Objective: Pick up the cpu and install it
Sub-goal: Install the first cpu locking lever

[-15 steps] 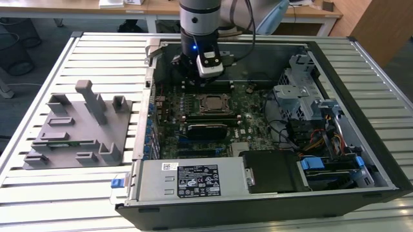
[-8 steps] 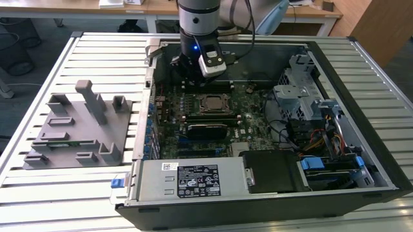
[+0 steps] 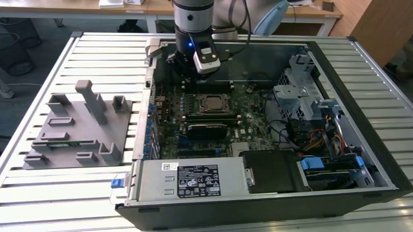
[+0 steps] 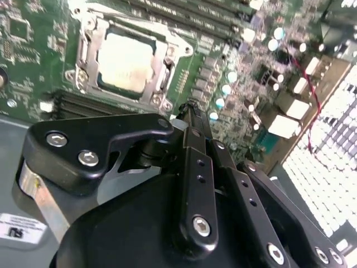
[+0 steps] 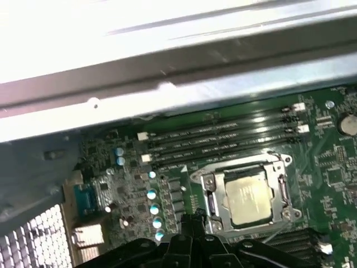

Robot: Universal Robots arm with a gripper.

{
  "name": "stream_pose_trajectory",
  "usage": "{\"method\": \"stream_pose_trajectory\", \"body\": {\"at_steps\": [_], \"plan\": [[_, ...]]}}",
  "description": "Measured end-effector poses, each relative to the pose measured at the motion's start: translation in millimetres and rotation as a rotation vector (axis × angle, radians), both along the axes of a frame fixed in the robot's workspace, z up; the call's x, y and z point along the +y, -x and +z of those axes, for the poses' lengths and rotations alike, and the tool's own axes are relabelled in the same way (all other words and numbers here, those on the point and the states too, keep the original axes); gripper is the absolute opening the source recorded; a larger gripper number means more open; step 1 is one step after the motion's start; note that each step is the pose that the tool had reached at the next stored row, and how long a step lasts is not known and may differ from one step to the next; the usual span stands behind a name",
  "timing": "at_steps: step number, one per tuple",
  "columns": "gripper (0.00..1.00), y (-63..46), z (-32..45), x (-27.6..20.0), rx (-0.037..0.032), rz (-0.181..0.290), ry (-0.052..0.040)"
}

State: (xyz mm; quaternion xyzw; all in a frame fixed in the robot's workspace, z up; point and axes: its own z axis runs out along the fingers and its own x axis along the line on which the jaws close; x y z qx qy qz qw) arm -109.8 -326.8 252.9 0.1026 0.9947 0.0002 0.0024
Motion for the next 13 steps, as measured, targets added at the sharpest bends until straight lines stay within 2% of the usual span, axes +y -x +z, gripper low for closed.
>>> {"method": "stream_pose_trajectory", "body": {"at_steps": [3,5,13], "plan": [[0.11,4.1,-0.3,6.7,0.0000,0.002,0.0000],[0.11,4.8,-0.5,9.3,0.0000,0.011,-0.0001],[0.11,4.8,-1.1,10.0,0.0000,0.140,0.0000]]}}
